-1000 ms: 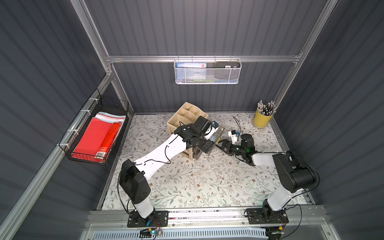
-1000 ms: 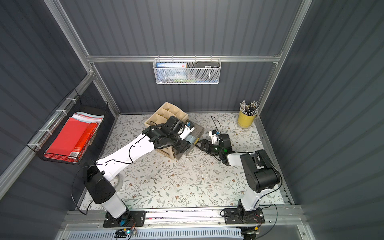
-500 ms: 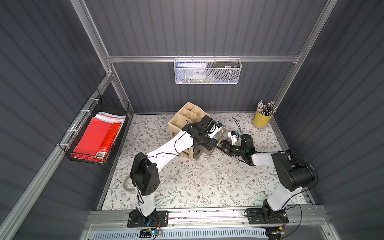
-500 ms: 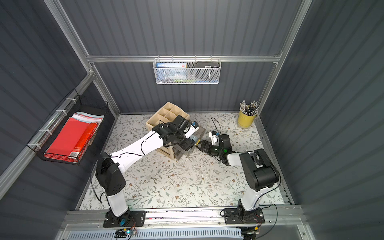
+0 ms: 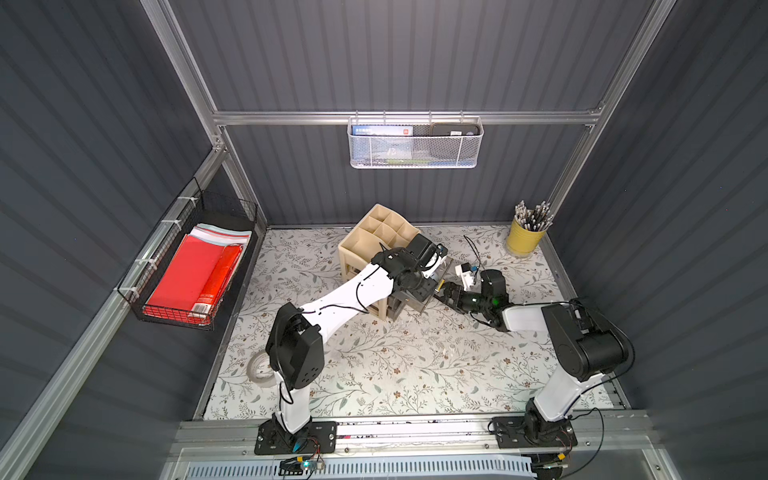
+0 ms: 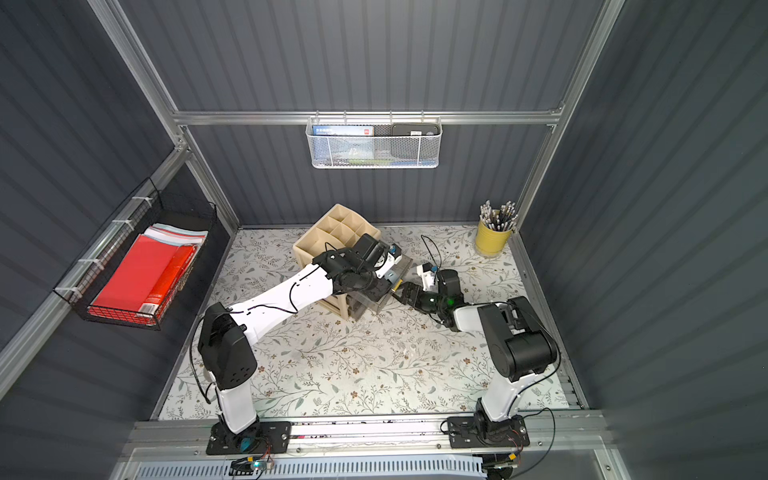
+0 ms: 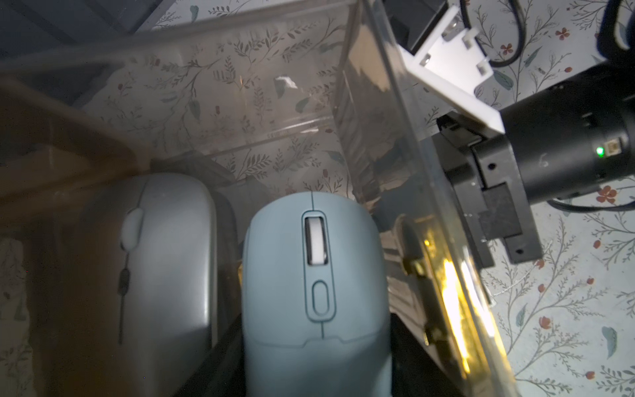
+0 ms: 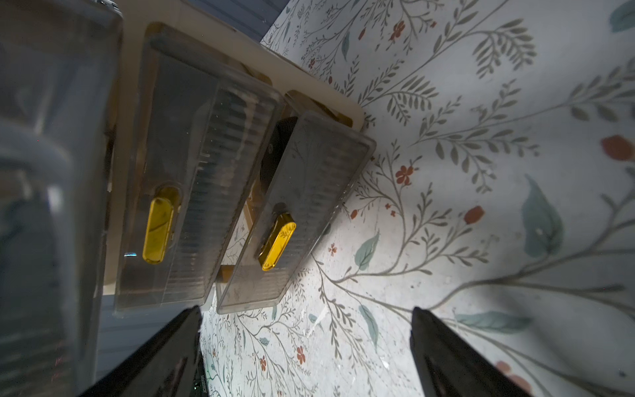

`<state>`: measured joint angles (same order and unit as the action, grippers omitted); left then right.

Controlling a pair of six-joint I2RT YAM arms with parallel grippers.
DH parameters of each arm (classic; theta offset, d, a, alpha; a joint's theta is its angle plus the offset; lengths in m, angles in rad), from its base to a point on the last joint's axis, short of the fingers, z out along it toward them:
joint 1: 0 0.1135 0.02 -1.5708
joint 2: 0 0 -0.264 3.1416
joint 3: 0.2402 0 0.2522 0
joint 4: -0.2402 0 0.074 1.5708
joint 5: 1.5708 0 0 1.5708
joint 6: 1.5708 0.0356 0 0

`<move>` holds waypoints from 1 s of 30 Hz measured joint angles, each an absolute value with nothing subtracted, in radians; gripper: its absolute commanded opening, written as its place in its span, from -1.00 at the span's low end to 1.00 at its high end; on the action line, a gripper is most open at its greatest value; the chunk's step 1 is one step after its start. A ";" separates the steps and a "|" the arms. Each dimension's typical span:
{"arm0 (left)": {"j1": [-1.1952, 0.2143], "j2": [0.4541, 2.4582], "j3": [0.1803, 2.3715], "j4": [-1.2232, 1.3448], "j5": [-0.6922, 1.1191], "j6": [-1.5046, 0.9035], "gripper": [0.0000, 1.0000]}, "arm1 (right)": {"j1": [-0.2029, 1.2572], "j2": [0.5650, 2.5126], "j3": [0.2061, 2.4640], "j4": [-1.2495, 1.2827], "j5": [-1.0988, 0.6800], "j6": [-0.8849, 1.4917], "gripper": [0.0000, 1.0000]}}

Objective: Take the mice out of the drawer
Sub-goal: Pick up the mouse from the drawer.

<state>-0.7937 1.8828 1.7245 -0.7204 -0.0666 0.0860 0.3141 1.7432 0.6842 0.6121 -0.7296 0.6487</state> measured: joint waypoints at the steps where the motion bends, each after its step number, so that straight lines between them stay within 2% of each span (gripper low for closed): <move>1: -0.796 1.882 1.722 -0.715 -0.071 0.085 -0.13 | 0.314 1.744 0.684 0.612 -0.729 0.648 0.98; 12: -0.805 1.856 1.730 -0.725 -0.121 0.079 -0.11 | 0.323 1.744 0.688 0.625 -0.734 0.643 0.98; 23: -0.805 1.847 1.913 -0.777 -0.229 0.083 -0.11 | 0.323 1.744 0.688 0.621 -0.736 0.635 0.98; 30: -0.842 1.717 1.895 -0.791 -0.207 0.034 -0.09 | 0.323 1.744 0.688 0.620 -0.736 0.629 0.98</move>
<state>-0.8421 1.7168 1.8950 -0.7906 -0.2073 0.0338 0.3225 1.7439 0.6884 0.6201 -0.7364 0.6289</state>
